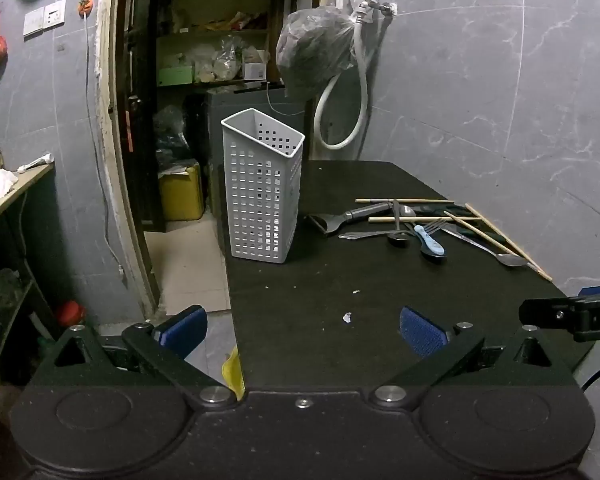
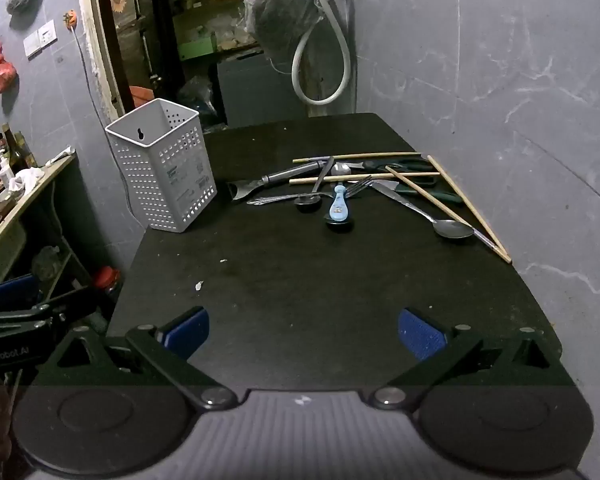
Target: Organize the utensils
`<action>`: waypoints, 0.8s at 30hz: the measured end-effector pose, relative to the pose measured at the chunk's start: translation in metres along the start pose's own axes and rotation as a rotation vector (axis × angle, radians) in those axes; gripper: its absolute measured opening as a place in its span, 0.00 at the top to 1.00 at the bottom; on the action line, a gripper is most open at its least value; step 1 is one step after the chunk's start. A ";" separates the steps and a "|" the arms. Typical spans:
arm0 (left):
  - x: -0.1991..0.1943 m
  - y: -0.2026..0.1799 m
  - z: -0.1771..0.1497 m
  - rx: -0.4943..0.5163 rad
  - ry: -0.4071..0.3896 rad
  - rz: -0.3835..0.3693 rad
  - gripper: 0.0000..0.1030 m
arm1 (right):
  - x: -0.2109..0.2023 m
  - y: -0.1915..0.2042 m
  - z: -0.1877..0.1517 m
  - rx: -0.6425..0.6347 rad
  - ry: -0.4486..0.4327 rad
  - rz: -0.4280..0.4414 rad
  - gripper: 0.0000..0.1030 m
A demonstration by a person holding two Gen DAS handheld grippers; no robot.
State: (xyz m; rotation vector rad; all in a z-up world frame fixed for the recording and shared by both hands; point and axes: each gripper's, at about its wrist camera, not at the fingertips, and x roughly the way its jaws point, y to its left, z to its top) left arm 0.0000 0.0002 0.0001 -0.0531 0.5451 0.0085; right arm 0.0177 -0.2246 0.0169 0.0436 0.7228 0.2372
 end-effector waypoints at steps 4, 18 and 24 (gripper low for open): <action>0.000 0.000 0.000 0.001 0.000 0.003 0.01 | 0.000 0.001 0.000 -0.002 -0.002 -0.003 0.00; 0.002 0.000 0.000 -0.001 0.003 0.001 0.01 | 0.001 0.005 -0.001 -0.016 0.006 0.004 0.00; 0.004 -0.003 -0.001 -0.001 0.007 0.000 0.01 | 0.004 0.003 -0.001 -0.011 0.013 0.002 0.00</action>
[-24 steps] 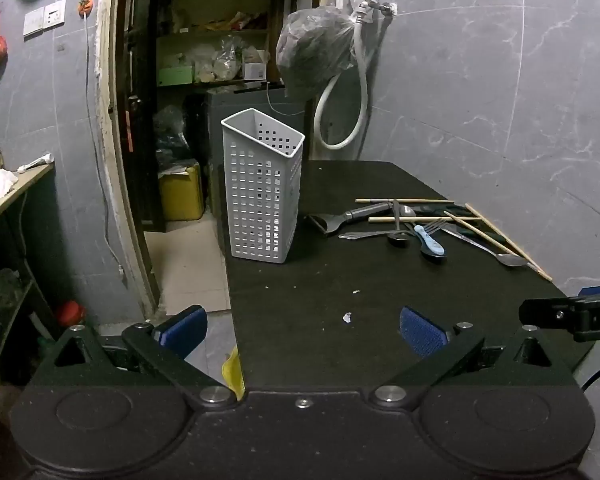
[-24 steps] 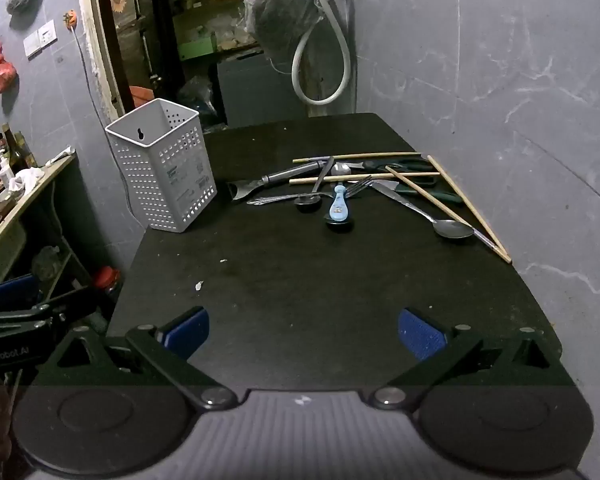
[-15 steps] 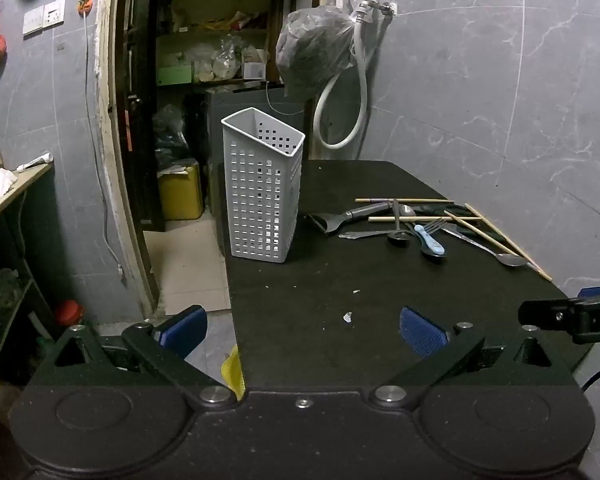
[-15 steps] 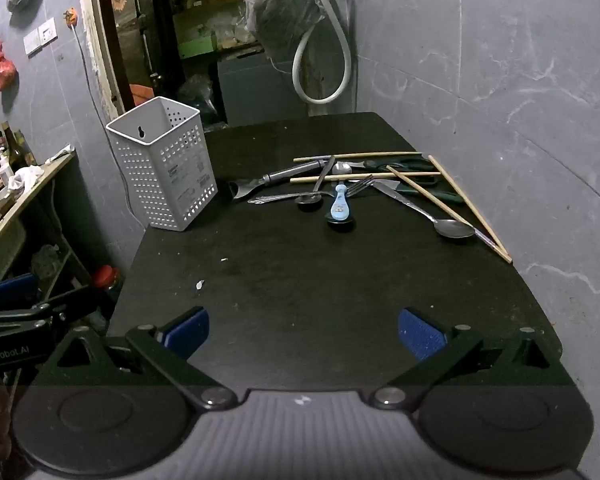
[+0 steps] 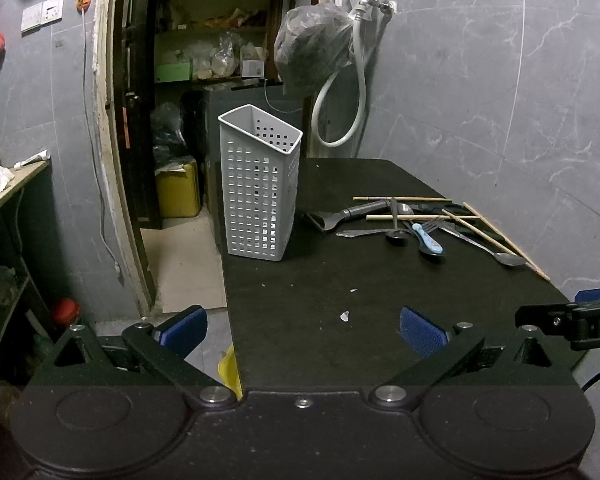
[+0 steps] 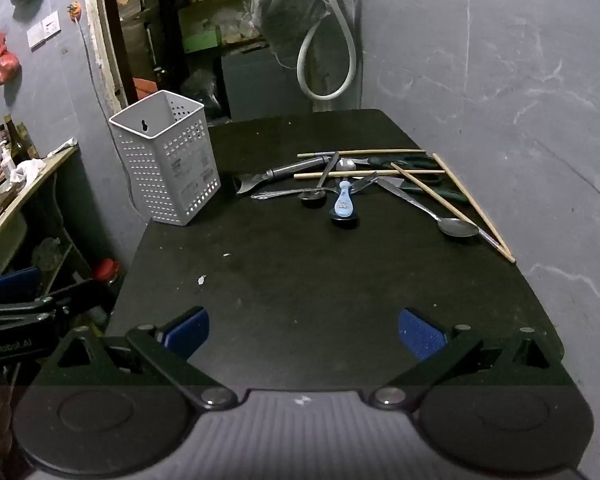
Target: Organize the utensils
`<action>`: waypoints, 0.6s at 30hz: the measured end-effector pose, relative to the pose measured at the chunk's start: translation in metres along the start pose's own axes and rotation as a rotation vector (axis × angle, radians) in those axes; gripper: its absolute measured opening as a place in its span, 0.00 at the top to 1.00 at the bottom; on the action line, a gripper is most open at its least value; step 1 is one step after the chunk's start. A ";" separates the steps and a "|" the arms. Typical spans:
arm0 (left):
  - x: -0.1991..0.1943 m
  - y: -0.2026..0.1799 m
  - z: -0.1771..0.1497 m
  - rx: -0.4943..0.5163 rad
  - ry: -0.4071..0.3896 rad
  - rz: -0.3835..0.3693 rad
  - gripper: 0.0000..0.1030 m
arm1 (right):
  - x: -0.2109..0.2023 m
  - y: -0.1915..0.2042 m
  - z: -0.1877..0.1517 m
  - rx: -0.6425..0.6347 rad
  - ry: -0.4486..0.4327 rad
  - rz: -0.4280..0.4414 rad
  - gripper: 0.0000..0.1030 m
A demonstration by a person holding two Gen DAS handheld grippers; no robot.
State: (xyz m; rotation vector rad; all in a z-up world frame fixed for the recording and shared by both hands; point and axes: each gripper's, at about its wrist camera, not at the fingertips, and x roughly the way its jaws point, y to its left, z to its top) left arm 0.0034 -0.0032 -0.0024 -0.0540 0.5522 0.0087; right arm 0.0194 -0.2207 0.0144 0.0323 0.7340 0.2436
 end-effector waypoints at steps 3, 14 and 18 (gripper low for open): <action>-0.001 -0.002 0.000 0.000 0.003 -0.001 0.01 | 0.000 0.000 0.001 0.000 0.003 -0.001 0.00; 0.003 -0.001 0.000 0.000 0.008 -0.002 0.01 | 0.000 -0.003 0.000 0.004 0.007 -0.003 0.00; 0.004 -0.001 0.000 0.000 0.011 0.000 0.01 | 0.000 -0.003 0.000 0.005 0.008 -0.003 0.00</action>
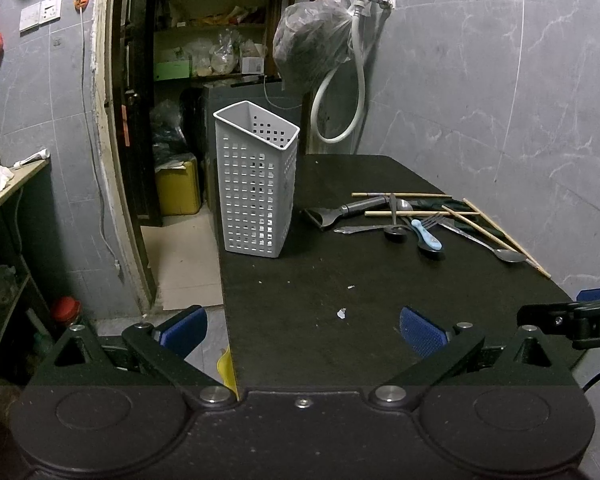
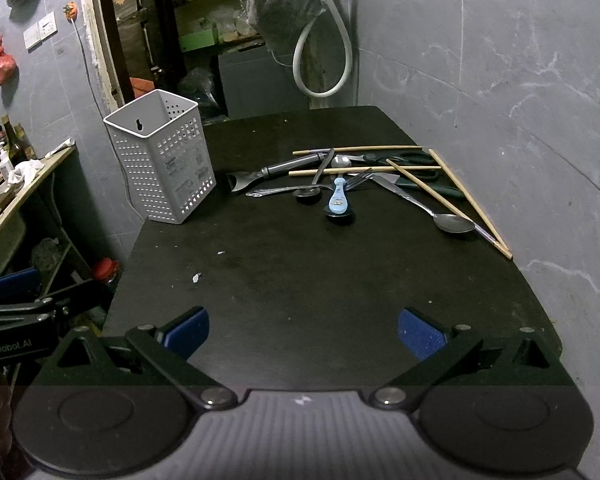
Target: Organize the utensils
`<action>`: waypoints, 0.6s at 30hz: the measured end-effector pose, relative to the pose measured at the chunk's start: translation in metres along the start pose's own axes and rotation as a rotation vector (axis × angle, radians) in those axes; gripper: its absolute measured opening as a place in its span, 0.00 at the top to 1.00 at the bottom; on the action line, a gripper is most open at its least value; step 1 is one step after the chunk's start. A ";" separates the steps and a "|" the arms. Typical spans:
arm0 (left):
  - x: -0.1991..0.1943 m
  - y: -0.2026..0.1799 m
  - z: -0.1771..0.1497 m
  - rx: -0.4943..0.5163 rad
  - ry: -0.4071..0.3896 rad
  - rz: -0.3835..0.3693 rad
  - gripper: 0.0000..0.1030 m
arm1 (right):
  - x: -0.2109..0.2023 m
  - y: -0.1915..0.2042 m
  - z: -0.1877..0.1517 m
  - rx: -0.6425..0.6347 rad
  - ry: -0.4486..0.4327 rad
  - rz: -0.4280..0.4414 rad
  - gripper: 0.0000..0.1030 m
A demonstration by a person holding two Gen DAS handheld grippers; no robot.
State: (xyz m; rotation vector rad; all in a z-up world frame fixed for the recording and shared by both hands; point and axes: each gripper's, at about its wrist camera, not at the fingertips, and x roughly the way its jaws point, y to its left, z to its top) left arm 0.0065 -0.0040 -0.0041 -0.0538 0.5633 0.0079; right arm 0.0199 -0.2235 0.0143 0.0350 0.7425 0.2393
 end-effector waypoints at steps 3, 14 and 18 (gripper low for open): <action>0.001 0.000 0.000 0.001 0.005 0.002 0.01 | -0.001 -0.001 0.000 0.003 0.001 0.001 0.00; 0.002 -0.002 0.000 0.005 0.009 0.004 0.01 | -0.001 -0.005 -0.001 0.010 0.000 0.001 0.00; 0.002 -0.002 0.000 0.005 0.010 0.005 0.01 | -0.001 -0.004 -0.001 0.011 0.000 -0.002 0.00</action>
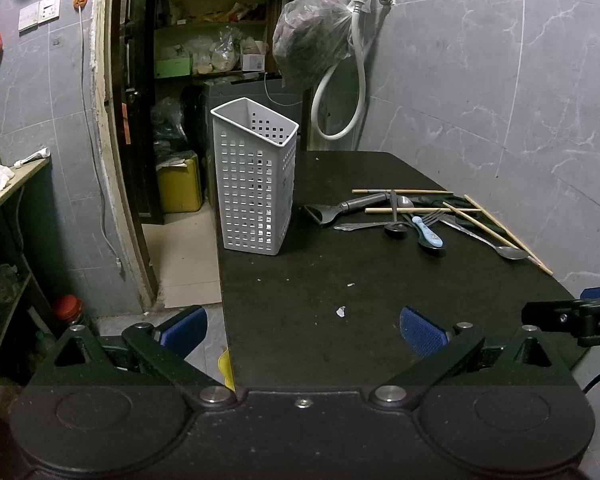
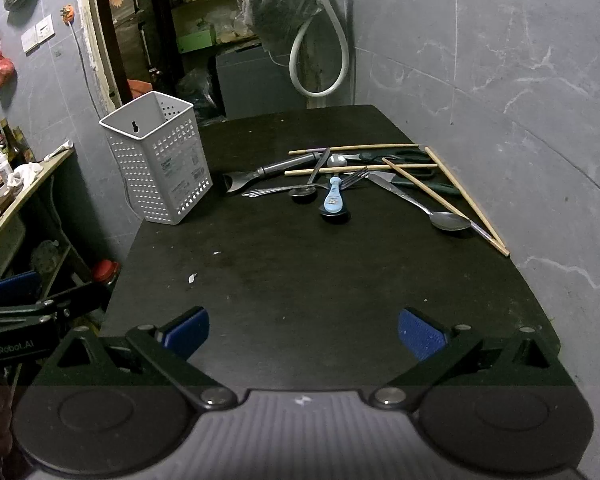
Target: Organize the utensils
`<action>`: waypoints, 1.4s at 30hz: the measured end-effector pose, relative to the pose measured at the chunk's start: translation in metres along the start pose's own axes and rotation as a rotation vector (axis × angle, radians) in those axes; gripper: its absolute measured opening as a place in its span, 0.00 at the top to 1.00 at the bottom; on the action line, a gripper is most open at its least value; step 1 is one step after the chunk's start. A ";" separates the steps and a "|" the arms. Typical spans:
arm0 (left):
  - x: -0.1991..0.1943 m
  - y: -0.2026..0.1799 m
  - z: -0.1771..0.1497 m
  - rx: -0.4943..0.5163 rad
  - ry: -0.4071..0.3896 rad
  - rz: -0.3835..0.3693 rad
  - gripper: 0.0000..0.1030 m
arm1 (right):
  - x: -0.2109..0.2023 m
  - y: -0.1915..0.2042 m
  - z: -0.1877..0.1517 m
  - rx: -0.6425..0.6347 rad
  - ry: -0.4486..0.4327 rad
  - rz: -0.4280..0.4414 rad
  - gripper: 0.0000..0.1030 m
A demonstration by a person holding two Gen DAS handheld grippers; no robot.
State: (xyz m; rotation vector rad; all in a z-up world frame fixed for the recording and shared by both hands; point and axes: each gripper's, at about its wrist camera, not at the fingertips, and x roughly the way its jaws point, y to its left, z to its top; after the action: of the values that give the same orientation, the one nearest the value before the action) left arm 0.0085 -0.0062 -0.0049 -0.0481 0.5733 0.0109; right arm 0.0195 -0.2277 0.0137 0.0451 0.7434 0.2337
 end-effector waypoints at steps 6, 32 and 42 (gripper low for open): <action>0.003 0.000 0.000 -0.001 0.014 0.000 0.01 | 0.001 0.000 0.000 -0.001 0.002 -0.001 0.00; 0.036 0.001 0.008 -0.007 0.081 0.008 0.01 | 0.027 -0.006 0.012 0.009 0.055 -0.005 0.00; 0.073 0.003 0.027 -0.010 0.036 0.152 0.01 | 0.048 -0.021 0.027 -0.006 0.071 -0.005 0.00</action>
State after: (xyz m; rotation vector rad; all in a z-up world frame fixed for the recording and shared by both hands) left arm 0.0843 -0.0018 -0.0216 -0.0138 0.6120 0.1613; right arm 0.0759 -0.2357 -0.0015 0.0293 0.8133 0.2341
